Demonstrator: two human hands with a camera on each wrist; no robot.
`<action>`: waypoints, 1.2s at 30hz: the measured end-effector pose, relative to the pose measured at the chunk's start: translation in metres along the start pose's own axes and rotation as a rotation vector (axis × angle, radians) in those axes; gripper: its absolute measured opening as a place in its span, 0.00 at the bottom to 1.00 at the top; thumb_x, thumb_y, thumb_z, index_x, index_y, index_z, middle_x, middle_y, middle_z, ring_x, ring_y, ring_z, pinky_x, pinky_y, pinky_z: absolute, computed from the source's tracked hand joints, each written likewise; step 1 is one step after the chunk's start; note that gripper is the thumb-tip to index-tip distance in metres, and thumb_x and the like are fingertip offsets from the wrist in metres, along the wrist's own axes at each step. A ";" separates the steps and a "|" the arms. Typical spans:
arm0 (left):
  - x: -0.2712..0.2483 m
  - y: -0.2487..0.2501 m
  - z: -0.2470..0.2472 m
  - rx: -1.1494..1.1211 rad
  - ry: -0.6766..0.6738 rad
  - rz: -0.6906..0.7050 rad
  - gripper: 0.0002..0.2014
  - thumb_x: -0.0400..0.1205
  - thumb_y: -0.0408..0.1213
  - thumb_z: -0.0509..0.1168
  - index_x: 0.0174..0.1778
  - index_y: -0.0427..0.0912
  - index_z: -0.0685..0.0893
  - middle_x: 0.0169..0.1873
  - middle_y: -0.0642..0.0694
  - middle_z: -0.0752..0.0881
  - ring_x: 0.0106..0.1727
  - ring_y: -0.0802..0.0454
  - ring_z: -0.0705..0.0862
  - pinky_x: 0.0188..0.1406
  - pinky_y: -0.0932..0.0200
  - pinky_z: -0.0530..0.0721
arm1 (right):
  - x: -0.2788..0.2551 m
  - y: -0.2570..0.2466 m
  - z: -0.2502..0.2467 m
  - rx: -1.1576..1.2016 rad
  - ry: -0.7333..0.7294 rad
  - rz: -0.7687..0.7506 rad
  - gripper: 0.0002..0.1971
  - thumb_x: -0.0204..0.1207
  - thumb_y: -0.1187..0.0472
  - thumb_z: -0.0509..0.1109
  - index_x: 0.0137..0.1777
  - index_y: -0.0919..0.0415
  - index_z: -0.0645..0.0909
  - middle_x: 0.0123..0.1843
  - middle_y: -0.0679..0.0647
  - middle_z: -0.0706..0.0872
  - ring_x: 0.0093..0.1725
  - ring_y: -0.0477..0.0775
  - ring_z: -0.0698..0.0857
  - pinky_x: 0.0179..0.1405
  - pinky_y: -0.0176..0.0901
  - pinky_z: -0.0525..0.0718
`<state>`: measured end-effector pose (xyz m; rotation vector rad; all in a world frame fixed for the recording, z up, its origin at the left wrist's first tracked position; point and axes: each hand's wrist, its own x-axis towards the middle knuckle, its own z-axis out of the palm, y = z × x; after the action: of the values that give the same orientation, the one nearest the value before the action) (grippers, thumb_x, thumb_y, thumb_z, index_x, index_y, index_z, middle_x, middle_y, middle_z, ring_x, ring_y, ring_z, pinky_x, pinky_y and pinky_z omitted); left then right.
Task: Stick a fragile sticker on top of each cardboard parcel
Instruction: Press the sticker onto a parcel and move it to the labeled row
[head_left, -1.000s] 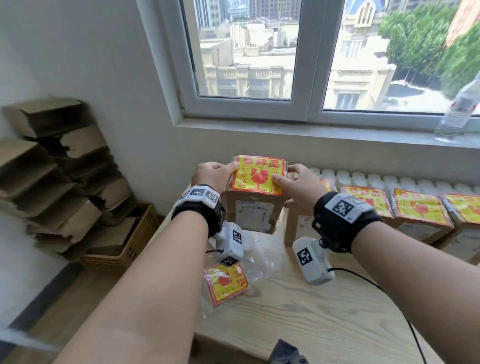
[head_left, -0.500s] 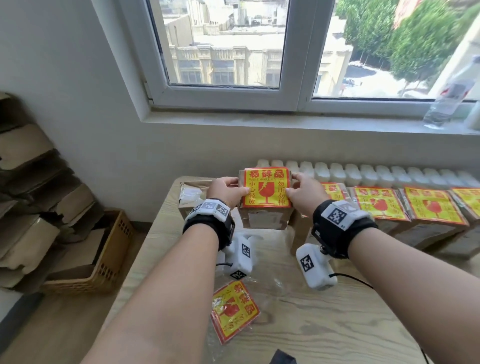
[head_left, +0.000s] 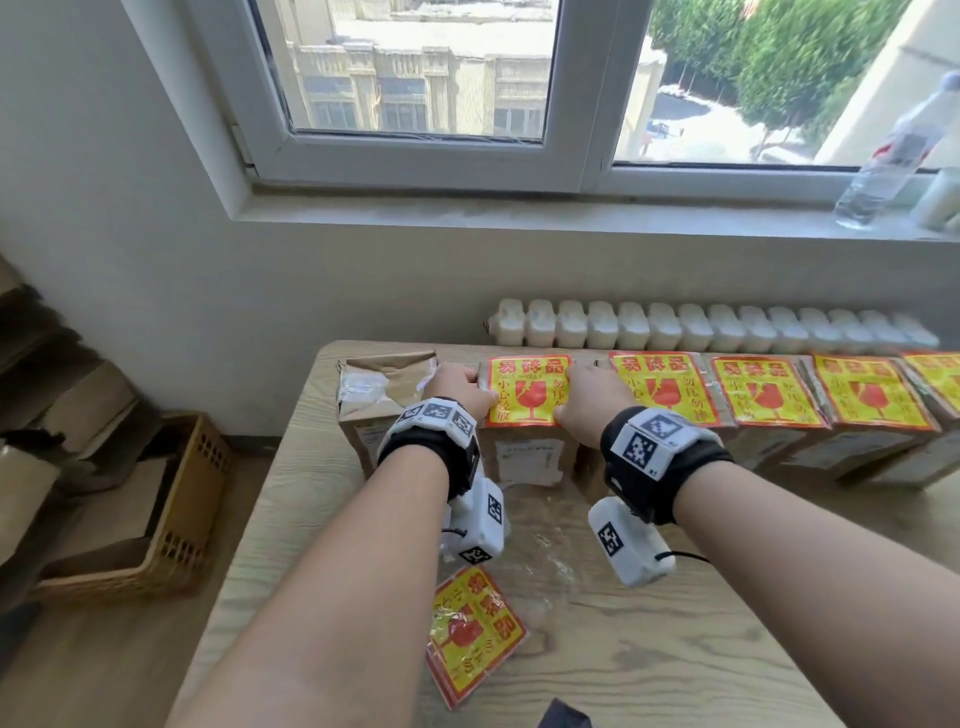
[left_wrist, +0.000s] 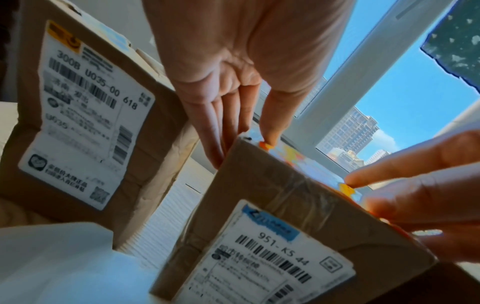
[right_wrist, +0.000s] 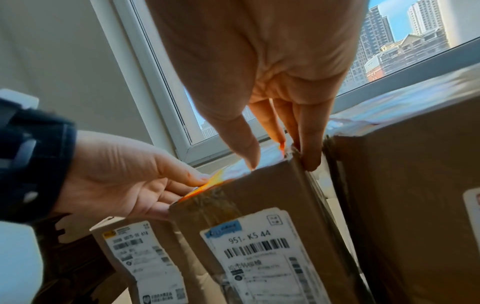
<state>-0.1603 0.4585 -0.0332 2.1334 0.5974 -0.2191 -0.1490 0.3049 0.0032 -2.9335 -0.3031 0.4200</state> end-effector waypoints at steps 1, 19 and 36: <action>0.000 0.001 0.000 0.061 -0.009 0.003 0.02 0.77 0.36 0.69 0.44 0.46 0.85 0.40 0.43 0.87 0.41 0.45 0.86 0.46 0.55 0.86 | -0.001 0.000 0.001 -0.010 -0.012 -0.005 0.03 0.78 0.65 0.64 0.44 0.63 0.77 0.52 0.60 0.82 0.61 0.61 0.79 0.55 0.47 0.79; 0.000 0.000 -0.054 0.031 0.233 0.058 0.11 0.77 0.29 0.66 0.48 0.46 0.91 0.48 0.46 0.92 0.54 0.47 0.88 0.54 0.58 0.86 | 0.008 -0.054 -0.008 0.164 0.090 -0.152 0.14 0.77 0.61 0.66 0.61 0.56 0.86 0.61 0.53 0.87 0.61 0.55 0.84 0.56 0.44 0.80; 0.023 -0.089 -0.096 0.060 0.224 -0.209 0.18 0.75 0.41 0.66 0.60 0.37 0.83 0.57 0.40 0.86 0.58 0.39 0.83 0.49 0.54 0.79 | 0.025 -0.109 0.040 0.251 -0.007 -0.135 0.18 0.80 0.57 0.64 0.68 0.62 0.79 0.62 0.58 0.86 0.62 0.60 0.83 0.63 0.52 0.80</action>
<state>-0.1896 0.5869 -0.0484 2.1689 0.9572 -0.1133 -0.1569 0.4211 -0.0208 -2.6492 -0.4143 0.4164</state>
